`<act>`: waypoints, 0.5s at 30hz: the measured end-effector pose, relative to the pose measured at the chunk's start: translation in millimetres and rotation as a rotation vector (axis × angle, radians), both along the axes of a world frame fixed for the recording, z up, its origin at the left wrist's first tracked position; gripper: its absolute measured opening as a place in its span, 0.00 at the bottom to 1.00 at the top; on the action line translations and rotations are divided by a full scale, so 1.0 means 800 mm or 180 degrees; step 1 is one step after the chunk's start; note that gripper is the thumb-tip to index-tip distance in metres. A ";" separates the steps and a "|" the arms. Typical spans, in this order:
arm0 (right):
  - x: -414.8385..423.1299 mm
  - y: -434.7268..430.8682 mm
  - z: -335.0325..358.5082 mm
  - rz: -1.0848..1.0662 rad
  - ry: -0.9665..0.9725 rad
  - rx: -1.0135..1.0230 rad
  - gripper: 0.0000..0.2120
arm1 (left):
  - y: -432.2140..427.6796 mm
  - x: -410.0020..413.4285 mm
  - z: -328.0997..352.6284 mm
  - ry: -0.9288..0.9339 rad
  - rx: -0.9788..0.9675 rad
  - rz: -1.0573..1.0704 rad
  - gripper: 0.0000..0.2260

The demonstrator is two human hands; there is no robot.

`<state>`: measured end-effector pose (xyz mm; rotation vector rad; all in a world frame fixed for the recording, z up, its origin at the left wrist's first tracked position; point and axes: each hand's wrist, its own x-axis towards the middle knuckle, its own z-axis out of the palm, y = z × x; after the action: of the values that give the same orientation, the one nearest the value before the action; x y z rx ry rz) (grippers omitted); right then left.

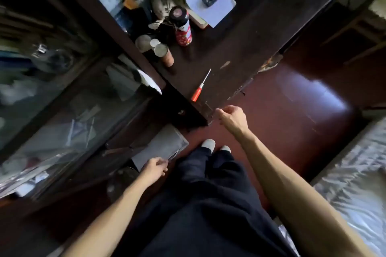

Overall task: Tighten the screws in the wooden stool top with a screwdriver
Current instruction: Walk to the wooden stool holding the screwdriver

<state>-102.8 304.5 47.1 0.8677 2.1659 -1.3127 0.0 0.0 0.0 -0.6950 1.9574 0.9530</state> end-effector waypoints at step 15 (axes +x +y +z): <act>-0.144 -0.090 -0.068 0.0144 -0.0477 0.0579 0.26 | -0.026 0.025 0.019 0.0119 -0.0329 0.0244 0.07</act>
<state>-217.7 232.7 -7.1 0.9488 2.1964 -1.0069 19.7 -20.9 15.1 -0.8211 2.0369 0.9217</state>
